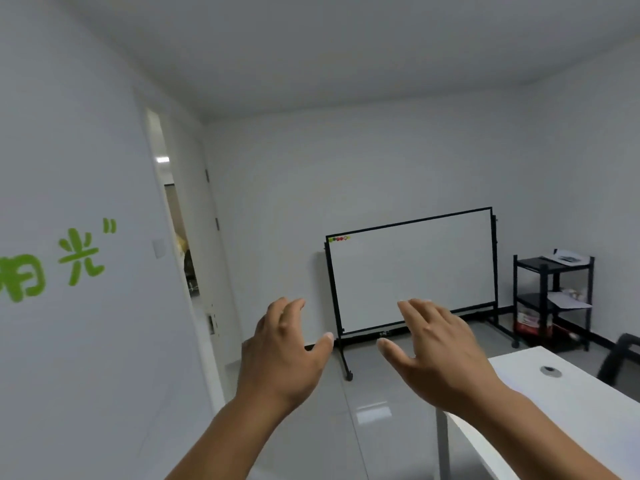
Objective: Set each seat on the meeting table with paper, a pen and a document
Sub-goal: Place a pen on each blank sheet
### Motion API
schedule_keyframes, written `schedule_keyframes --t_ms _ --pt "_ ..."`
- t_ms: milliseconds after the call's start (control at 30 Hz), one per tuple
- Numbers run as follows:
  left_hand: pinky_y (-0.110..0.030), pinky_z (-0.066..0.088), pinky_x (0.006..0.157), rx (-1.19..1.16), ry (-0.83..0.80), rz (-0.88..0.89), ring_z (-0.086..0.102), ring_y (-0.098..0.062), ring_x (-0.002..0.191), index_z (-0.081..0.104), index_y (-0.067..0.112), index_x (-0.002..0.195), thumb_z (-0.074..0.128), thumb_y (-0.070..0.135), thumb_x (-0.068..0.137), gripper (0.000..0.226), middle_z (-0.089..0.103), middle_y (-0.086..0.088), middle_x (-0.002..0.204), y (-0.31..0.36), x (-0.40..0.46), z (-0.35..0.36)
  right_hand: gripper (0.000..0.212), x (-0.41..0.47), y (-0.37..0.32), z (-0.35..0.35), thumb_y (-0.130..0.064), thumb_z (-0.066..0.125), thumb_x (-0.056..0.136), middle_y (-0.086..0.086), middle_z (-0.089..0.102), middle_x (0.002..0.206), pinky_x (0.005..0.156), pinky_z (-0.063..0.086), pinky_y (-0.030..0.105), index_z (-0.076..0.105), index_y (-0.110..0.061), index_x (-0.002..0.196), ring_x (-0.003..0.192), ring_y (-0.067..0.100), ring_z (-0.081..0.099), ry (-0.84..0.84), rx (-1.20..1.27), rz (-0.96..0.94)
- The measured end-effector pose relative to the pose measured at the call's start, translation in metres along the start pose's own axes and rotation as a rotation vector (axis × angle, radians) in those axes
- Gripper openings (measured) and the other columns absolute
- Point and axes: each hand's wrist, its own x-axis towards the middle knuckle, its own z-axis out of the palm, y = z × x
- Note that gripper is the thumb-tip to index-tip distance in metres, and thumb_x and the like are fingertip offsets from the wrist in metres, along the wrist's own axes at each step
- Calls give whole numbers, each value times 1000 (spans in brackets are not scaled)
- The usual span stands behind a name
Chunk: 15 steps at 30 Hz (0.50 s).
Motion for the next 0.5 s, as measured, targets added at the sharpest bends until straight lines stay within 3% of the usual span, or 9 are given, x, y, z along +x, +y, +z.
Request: schedule_keyframes --t_ms 167,500 --pt "-46 30 128 22 -39 16 20 -16 164 24 32 169 52 64 102 79 17 7 179 14 88 48 82 80 55 9 -74 34 100 -4 29 172 128 19 36 24 -25 166 160 18 20 -1 -46 42" --pt "-48 26 130 110 -85 16 21 -18 164 21 30 170 49 64 103 81 11 6 180 5 209 76 91 204 89 41 -82 26 94 -5 26 174 129 25 37 19 -28 168 160 17 22 -40 -76 35"
